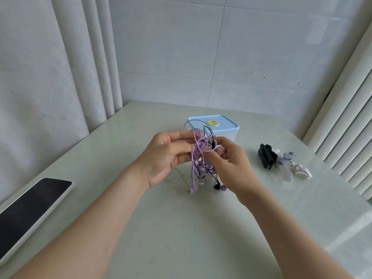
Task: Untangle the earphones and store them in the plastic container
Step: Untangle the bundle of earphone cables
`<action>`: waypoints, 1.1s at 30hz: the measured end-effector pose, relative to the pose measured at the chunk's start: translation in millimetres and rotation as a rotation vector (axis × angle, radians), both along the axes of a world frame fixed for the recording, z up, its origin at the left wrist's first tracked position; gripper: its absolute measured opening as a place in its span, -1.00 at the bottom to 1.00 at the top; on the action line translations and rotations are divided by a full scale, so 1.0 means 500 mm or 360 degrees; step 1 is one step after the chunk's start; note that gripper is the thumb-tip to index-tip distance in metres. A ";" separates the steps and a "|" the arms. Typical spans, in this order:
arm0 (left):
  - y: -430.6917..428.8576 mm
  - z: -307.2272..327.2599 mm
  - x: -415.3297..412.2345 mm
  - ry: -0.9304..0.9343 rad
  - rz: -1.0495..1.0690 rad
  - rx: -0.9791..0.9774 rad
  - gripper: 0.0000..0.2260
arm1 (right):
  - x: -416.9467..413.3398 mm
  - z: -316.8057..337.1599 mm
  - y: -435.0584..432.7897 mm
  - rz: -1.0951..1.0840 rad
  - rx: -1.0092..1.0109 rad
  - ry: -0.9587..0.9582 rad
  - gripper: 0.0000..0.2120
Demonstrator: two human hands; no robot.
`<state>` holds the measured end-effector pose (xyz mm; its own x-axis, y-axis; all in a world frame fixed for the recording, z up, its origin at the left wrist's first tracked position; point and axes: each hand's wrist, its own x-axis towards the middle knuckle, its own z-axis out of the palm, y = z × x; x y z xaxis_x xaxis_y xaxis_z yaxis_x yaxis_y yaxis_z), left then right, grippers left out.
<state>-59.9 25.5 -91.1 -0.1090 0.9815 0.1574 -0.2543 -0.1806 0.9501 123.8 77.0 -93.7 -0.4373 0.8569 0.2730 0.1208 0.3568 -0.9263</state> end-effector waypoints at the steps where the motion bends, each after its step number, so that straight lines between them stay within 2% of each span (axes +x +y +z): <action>1: 0.000 0.003 -0.001 -0.0049 -0.0018 0.0005 -0.63 | 0.000 0.002 -0.001 0.0000 -0.0022 0.0024 -0.94; 4: 0.000 0.007 0.002 -0.0079 0.0001 0.0036 -0.58 | -0.002 0.008 -0.006 -0.0011 -0.0038 0.0024 -0.93; 7: 0.001 -0.001 0.007 -0.0011 0.0133 0.0048 -0.67 | -0.004 0.011 -0.008 -0.0036 -0.0048 0.0032 -0.94; 9: 0.003 -0.005 0.004 0.0000 0.0244 0.0026 -0.66 | -0.003 0.011 -0.008 -0.0053 -0.0045 0.0055 -0.94; 15: 0.003 -0.005 0.003 0.0055 0.0394 -0.0088 -0.77 | -0.003 0.007 -0.011 -0.0076 0.0092 0.0016 -0.90; 20: 0.002 -0.012 0.005 0.0413 0.0260 -0.0220 -0.80 | -0.002 0.003 -0.006 -0.0105 0.0162 -0.0035 -0.88; 24: 0.001 -0.011 0.004 0.0565 0.0234 -0.0218 -0.81 | -0.003 -0.006 0.001 -0.0129 0.0237 -0.0096 -0.88; 33: -0.003 -0.003 0.010 0.0622 0.0229 -0.0197 -0.85 | -0.003 -0.012 0.010 -0.0167 0.0317 -0.0190 -0.88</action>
<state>-54.8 23.9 -92.4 -0.2015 0.9748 0.0961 0.1482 -0.0666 0.9867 122.5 81.8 -99.8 -0.3879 0.8339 0.3926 0.2712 0.5104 -0.8160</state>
